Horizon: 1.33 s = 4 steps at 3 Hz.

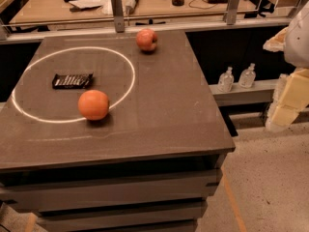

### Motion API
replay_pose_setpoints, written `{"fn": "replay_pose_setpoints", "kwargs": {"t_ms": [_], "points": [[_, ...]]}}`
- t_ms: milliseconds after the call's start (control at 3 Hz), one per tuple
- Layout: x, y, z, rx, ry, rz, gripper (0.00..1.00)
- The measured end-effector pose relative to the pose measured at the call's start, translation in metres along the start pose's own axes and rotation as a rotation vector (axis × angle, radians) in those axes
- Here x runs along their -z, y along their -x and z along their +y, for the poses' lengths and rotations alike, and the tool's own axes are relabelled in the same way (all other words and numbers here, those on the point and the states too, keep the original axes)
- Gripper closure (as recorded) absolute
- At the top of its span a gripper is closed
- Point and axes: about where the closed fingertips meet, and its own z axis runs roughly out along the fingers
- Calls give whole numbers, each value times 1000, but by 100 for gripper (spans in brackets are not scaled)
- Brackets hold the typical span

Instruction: Pick apple

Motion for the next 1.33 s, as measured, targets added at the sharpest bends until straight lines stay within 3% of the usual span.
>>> {"fn": "replay_pose_setpoints", "kwargs": {"t_ms": [333, 1000, 1333], "points": [[0, 0, 0, 0, 0, 0, 0], [-35, 81, -69, 48, -60, -196, 0], [-65, 150, -112, 54, -123, -300, 0]]}}
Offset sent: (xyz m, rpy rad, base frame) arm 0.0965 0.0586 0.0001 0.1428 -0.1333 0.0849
